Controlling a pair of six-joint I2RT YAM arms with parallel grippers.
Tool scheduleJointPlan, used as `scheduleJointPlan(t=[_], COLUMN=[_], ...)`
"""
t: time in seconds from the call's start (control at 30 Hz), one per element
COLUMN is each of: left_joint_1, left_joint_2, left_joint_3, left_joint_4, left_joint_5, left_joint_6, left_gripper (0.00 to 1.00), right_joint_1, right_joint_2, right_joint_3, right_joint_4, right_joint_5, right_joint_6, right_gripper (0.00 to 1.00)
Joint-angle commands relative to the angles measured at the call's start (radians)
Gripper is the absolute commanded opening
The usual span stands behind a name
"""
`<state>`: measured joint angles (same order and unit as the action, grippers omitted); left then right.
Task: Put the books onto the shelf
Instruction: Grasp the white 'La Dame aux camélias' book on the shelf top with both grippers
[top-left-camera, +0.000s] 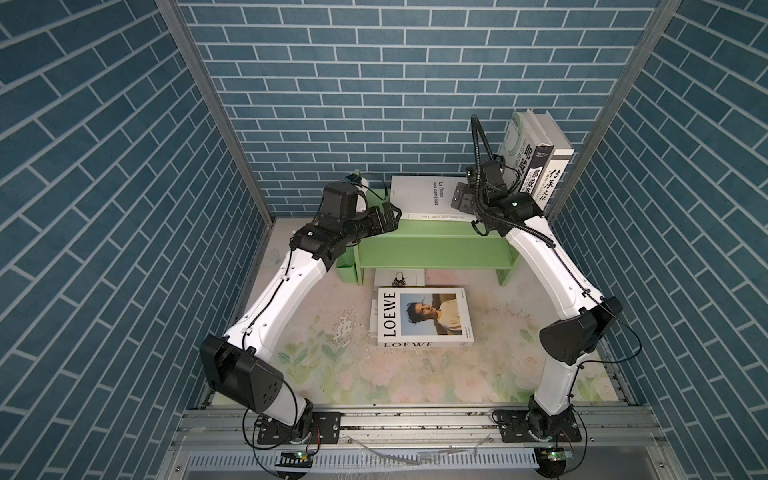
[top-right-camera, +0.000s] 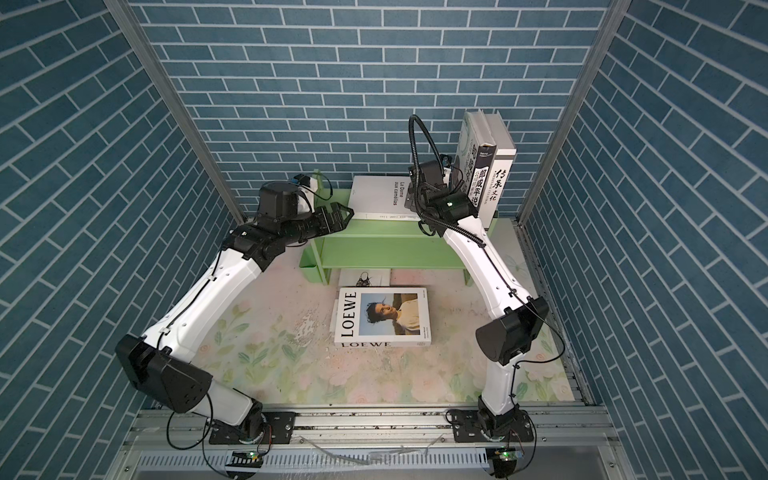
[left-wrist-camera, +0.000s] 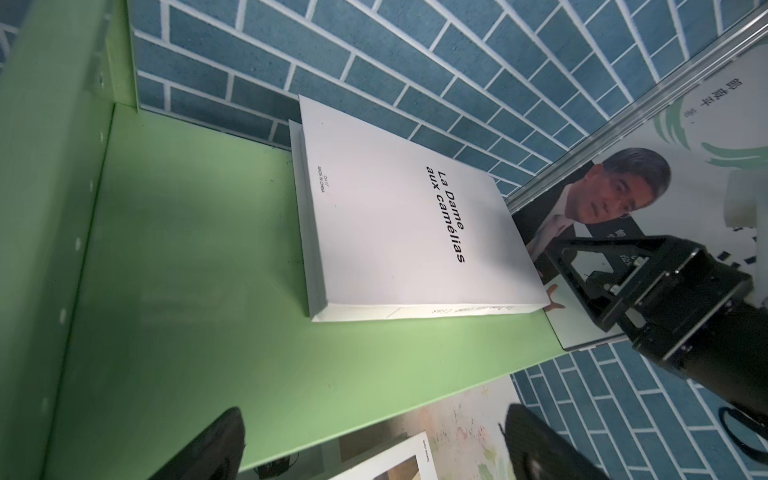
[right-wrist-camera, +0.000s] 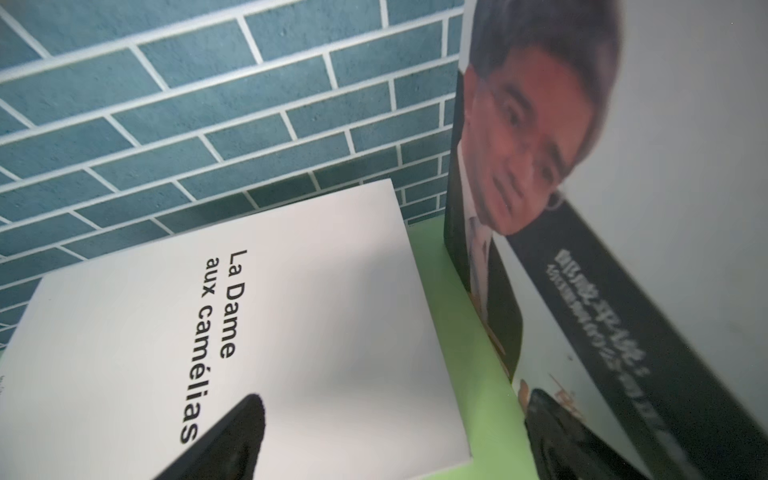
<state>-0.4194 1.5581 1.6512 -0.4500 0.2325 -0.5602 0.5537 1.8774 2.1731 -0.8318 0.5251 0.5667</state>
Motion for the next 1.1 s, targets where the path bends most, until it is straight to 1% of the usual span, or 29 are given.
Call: scheduleJointPlan(t=[0.0, 0.2, 0.43, 0.7, 0.83, 1.07], left_joint_1=[-0.012, -0.031, -0.042, -0.065, -0.067, -0.072], left_joint_2=[0.053, 0.156, 0.236, 0.275, 0.279, 0.273], left_joint_3=[0.058, 0.141, 0.201, 0.229, 0.232, 0.238], left_joint_4=[0.027, 0.051, 0.032, 0.042, 0.051, 0.078], left_joint_5=[-0.032, -0.050, -0.102, -0.096, -0.066, 0.027], left_joint_6=[-0.004, 0.008, -0.026, -0.047, -0.053, -0.059], left_gripper=[0.99, 0.99, 0.98, 0.98, 0.97, 0.95], right_joint_1=[0.000, -0.021, -0.027, -0.026, -0.026, -0.026], right_joint_2=[0.011, 0.014, 0.004, -0.006, -0.024, -0.107], right_joint_3=[0.018, -0.015, -0.027, -0.063, -0.104, -0.231], right_joint_4=[-0.024, -0.016, -0.058, -0.053, -0.015, 0.138], right_joint_5=[-0.033, -0.039, -0.043, -0.082, -0.117, -0.241], right_joint_6=[0.036, 0.063, 0.104, 0.137, 0.139, 0.137], right_gripper=[0.98, 0.98, 0.97, 0.95, 0.94, 0.90])
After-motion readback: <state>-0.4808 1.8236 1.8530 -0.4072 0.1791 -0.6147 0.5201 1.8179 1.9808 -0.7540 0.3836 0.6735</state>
